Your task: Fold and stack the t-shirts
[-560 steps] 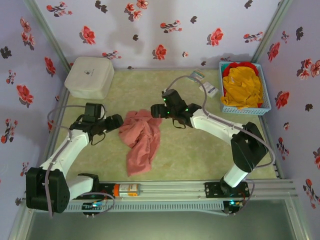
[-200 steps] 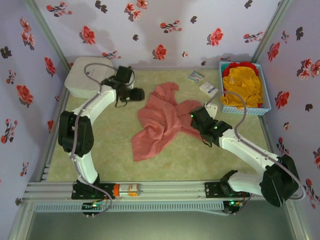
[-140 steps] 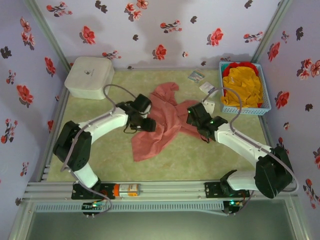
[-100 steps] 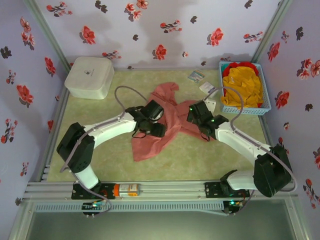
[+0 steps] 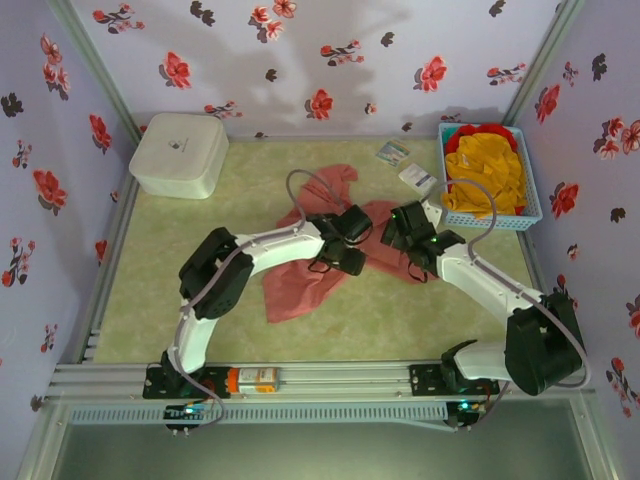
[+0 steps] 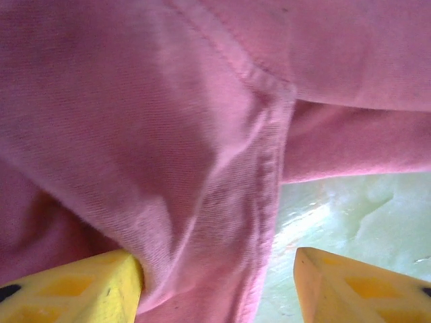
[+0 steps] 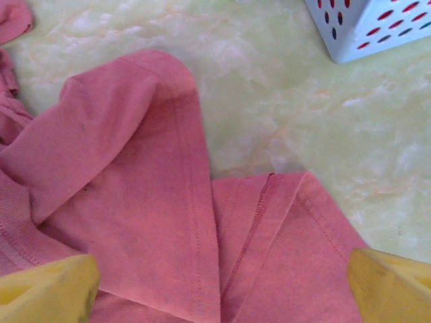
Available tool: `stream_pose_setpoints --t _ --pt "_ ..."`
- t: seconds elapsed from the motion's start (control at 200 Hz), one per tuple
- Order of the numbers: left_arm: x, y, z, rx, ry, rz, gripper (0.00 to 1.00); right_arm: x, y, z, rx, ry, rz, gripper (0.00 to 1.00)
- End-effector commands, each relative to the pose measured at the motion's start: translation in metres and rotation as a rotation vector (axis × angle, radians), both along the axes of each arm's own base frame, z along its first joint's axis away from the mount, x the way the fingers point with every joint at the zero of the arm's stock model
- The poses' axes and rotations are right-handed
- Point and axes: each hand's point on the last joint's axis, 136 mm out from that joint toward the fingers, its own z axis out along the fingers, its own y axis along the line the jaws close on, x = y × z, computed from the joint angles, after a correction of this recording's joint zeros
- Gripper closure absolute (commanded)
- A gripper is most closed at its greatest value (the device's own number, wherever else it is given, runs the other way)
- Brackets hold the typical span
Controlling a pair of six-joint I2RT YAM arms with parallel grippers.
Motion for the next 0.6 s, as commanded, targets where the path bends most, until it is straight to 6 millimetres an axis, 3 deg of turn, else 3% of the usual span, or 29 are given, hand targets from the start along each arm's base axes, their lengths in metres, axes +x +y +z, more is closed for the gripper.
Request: stream_pose_setpoints --t 0.0,0.16,0.335,0.47,0.595 --pt "-0.001 -0.003 -0.005 0.077 -0.038 -0.022 0.43 -0.002 -0.001 0.000 0.051 -0.004 -0.015 0.05" --pt "0.003 0.016 -0.021 0.196 -0.069 -0.013 0.57 -0.002 0.001 -0.004 0.069 0.006 -0.012 0.05" --pt "0.008 0.041 -0.016 0.255 -0.110 -0.022 0.78 0.000 0.002 -0.011 0.085 0.020 -0.013 0.06" --pt "0.010 0.052 0.012 0.232 -0.169 -0.115 0.98 0.001 0.004 -0.018 0.089 0.040 -0.012 0.06" --pt "0.016 0.080 0.042 0.232 -0.207 -0.147 1.00 0.002 0.005 -0.026 0.080 0.060 0.002 0.05"
